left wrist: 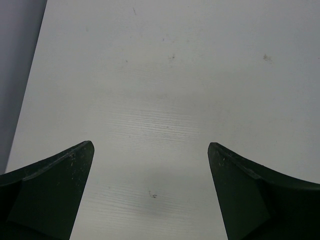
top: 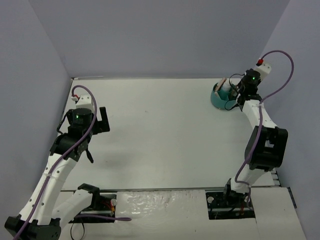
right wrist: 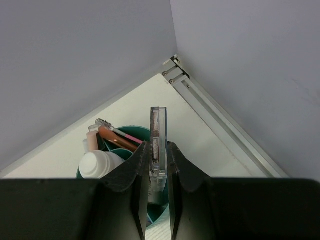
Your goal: Organize the makeup
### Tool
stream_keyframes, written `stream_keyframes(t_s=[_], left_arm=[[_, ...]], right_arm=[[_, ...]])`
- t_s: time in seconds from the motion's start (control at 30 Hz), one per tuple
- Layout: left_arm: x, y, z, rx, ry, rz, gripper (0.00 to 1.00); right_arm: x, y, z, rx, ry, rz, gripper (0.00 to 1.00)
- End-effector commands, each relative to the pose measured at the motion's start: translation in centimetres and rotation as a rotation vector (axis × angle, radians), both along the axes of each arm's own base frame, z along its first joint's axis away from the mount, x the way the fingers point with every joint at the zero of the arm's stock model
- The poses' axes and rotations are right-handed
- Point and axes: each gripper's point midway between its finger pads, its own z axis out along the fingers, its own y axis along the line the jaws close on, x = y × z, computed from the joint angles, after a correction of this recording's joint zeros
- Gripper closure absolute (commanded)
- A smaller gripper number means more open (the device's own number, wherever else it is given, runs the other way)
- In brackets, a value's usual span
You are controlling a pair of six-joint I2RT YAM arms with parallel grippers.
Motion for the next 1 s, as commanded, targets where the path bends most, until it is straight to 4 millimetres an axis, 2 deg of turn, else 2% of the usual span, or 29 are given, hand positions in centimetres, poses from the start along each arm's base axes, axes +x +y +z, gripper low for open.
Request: stream_keyframes(t_s=[0.0, 0.33, 0.4, 0.57, 0.7, 0.87, 0.97], left_arm=[[0.9, 0.3, 2.2, -0.002, -0.082, 0.014, 0.03], [1.0, 0.4, 2.0, -0.004, -0.079, 0.015, 0.03], [1.0, 0.4, 2.1, -0.005, -0.08, 0.016, 0.03], [0.9, 0.5, 2.2, -0.007, -0.084, 0.016, 0.03], [0.8, 0.6, 2.3, -0.01, -0.09, 0.018, 0.03], [0.6, 0.7, 2.5, -0.012, -0.1, 0.021, 0.03], [0.5, 0.8, 2.8, -0.016, -0.111, 0.022, 0.03]], right_arm=[[2.2, 0.1, 3.8, -0.029, -0.13, 0.037, 1.0], [3.1, 0.8, 0.3, -0.02, -0.06, 0.092, 1.0], [3.2, 1.0, 0.1, -0.019, -0.048, 0.104, 0.96], [3.2, 1.5, 0.9, -0.02, -0.048, 0.137, 0.68], [3.1, 1.7, 1.7, -0.023, -0.056, 0.148, 0.58], [2.3, 1.9, 3.3, -0.029, -0.057, 0.156, 0.55], [1.2, 2.2, 5.1, -0.031, -0.073, 0.165, 0.47]])
